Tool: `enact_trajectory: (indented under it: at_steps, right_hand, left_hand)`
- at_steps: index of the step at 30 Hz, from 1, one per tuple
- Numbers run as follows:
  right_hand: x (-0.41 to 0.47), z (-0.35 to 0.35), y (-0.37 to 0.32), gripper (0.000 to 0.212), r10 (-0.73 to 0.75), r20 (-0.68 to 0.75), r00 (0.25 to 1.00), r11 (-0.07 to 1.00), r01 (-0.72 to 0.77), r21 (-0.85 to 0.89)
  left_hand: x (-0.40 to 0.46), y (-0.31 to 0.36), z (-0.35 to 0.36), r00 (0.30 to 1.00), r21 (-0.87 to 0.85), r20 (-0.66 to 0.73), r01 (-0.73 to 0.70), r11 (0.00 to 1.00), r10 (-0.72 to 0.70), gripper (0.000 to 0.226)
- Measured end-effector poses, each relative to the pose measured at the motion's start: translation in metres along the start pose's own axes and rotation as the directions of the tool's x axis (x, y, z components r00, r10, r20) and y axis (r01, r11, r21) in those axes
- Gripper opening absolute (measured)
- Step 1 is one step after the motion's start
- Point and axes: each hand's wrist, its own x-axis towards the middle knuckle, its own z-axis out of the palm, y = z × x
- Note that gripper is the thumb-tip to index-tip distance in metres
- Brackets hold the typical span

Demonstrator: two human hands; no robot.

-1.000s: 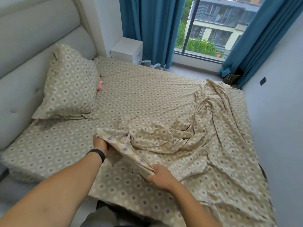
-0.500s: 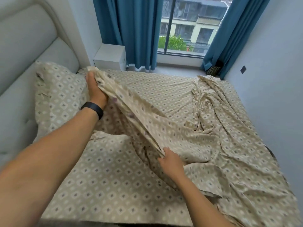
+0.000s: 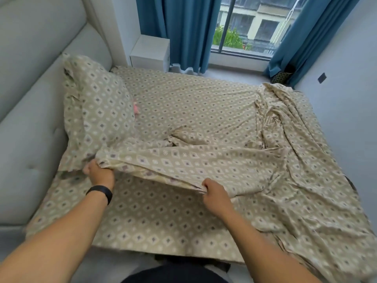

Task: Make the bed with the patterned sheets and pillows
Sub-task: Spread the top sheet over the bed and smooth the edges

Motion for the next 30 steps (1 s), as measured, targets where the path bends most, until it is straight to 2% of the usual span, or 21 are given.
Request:
enact_trajectory:
  at_steps: [2,3,5,6,8,9,11,14,16,17,18,19,20,22,24,25,26,27,29,30]
  right_hand:
    - [0.001,0.018,-0.002,0.021,-0.034,-0.054,0.998,0.993,0.028,-0.114]
    - [0.0,0.025,0.003,0.024,-0.024,-0.101,0.995,0.985,0.006,-0.174]
    - [-0.002,0.031,0.021,0.03,0.016,-0.178,0.984,0.956,-0.067,-0.284]
    - [-0.005,0.031,0.035,0.032,0.07,-0.213,0.975,0.944,-0.134,-0.302]
    - [-0.014,0.027,0.069,0.04,0.197,-0.285,0.938,0.923,-0.276,-0.269]
    - [-0.021,0.022,0.085,0.04,0.244,-0.314,0.918,0.911,-0.328,-0.251]
    - [-0.034,0.017,0.113,0.031,0.295,-0.343,0.892,0.899,-0.381,-0.218]
    - [-0.046,0.012,0.13,0.022,0.363,-0.287,0.887,0.915,-0.397,-0.069]
    - [-0.05,0.012,0.128,0.023,0.352,-0.174,0.92,0.935,-0.355,0.014]
    - [-0.053,0.016,0.125,0.021,0.313,-0.092,0.945,0.95,-0.312,0.021]
    - [-0.057,0.019,0.121,0.02,0.26,-0.002,0.966,0.965,-0.26,0.027]
    - [-0.059,0.021,0.116,0.019,0.216,0.081,0.973,0.974,-0.221,0.054]
    - [-0.062,0.024,0.11,0.021,0.184,0.161,0.97,0.975,-0.201,0.095]
    - [-0.065,0.029,0.1,0.023,0.141,0.261,0.955,0.97,-0.186,0.156]
    - [-0.066,0.031,0.095,0.018,0.13,0.284,0.95,0.961,-0.191,0.199]
    - [-0.066,0.031,0.095,0.017,0.127,0.287,0.949,0.956,-0.194,0.218]
    - [-0.065,0.03,0.094,0.017,0.116,0.282,0.952,0.955,-0.185,0.234]
    - [-0.063,0.027,0.092,0.019,0.097,0.279,0.955,0.957,-0.166,0.237]
    - [-0.061,0.023,0.091,0.02,0.046,0.286,0.957,0.968,-0.114,0.226]
    - [-0.06,0.022,0.091,0.021,0.025,0.29,0.957,0.973,-0.089,0.211]
  left_hand:
    - [0.018,-0.013,-0.027,0.998,0.064,-0.022,-0.064,0.996,0.066,0.057]
    - [0.02,-0.02,-0.036,0.993,0.133,-0.011,-0.116,0.984,0.119,0.058]
    - [0.034,-0.029,-0.052,0.976,0.317,-0.093,-0.157,0.935,0.195,0.05]
    - [0.039,-0.04,-0.062,0.964,0.431,-0.117,-0.166,0.887,0.237,0.039]
    - [0.041,-0.049,-0.065,0.956,0.423,-0.193,-0.12,0.898,0.218,0.027]
    - [0.04,-0.052,-0.065,0.954,0.445,-0.201,-0.113,0.889,0.222,0.031]
    - [0.037,-0.061,-0.071,0.967,0.576,-0.123,-0.112,0.81,0.222,0.039]
    - [0.03,-0.073,-0.074,0.982,0.672,-0.056,-0.096,0.734,0.18,0.046]
    - [0.012,-0.084,-0.069,0.988,0.728,0.016,-0.119,0.675,0.156,0.042]
    - [-0.003,-0.093,-0.066,0.981,0.765,0.105,-0.183,0.617,0.161,0.039]
    - [-0.014,-0.106,-0.063,0.952,0.787,0.253,-0.305,0.536,0.17,0.039]
    - [-0.032,-0.115,-0.058,0.883,0.789,0.44,-0.468,0.399,0.165,0.047]
    - [-0.046,-0.128,-0.053,0.778,0.732,0.618,-0.622,0.277,0.114,0.059]
    - [-0.078,-0.149,-0.036,0.531,0.532,0.846,-0.834,0.144,-0.048,0.075]
    - [-0.113,-0.167,-0.015,0.289,0.311,0.934,-0.947,0.081,-0.21,0.082]
    - [-0.132,-0.173,-0.006,0.192,0.216,0.942,-0.974,0.062,-0.274,0.085]
    - [-0.146,-0.178,0.005,0.124,0.153,0.941,-0.986,0.071,-0.314,0.087]
    - [-0.159,-0.18,0.014,0.087,0.127,0.934,-0.987,0.094,-0.346,0.086]
    - [-0.182,-0.183,0.027,0.058,0.119,0.92,-0.983,0.136,-0.387,0.072]
    - [-0.19,-0.184,0.032,0.049,0.112,0.92,-0.983,0.143,-0.389,0.057]
